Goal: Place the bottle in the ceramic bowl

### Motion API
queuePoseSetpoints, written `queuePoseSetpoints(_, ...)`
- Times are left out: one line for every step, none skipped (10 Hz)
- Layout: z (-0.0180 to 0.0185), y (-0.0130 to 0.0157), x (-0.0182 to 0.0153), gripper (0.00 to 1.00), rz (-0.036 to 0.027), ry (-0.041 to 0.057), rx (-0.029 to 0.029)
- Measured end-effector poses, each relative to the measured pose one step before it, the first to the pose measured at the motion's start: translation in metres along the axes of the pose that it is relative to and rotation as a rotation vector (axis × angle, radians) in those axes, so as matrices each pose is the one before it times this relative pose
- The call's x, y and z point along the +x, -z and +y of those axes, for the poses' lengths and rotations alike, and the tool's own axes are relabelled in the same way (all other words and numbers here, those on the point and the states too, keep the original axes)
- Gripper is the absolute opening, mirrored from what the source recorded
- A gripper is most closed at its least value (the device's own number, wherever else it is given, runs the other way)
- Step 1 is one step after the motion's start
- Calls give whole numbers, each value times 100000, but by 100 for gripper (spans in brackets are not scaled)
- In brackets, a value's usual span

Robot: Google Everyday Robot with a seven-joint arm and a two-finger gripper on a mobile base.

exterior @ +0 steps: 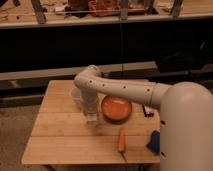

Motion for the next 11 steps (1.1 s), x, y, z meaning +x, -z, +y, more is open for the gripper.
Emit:
queuePoseSetpoints(642,149,269,0,215,-895,970)
queuePoseSetpoints(1791,304,506,0,232,-1914,1091)
queuePoseSetpoints(1284,486,630,0,337,-1526,1007)
queuePoseSetpoints(1057,459,611,0,145,-1545,564)
queuePoseSetpoints(490,336,551,0,302,-1453,644)
queuePoseSetpoints(141,210,132,0,230,-569,173)
queuePoseSetpoints(218,129,158,0,356,-1027,373)
queuePoseSetpoints(943,107,240,0,332,-1647,-247)
queuePoseSetpoints(1579,359,466,0,563,-2956,-44)
queuePoseSetpoints(733,162,327,0,268,-1597,54)
queuePoseSetpoints(339,183,253,0,258,-1008,223)
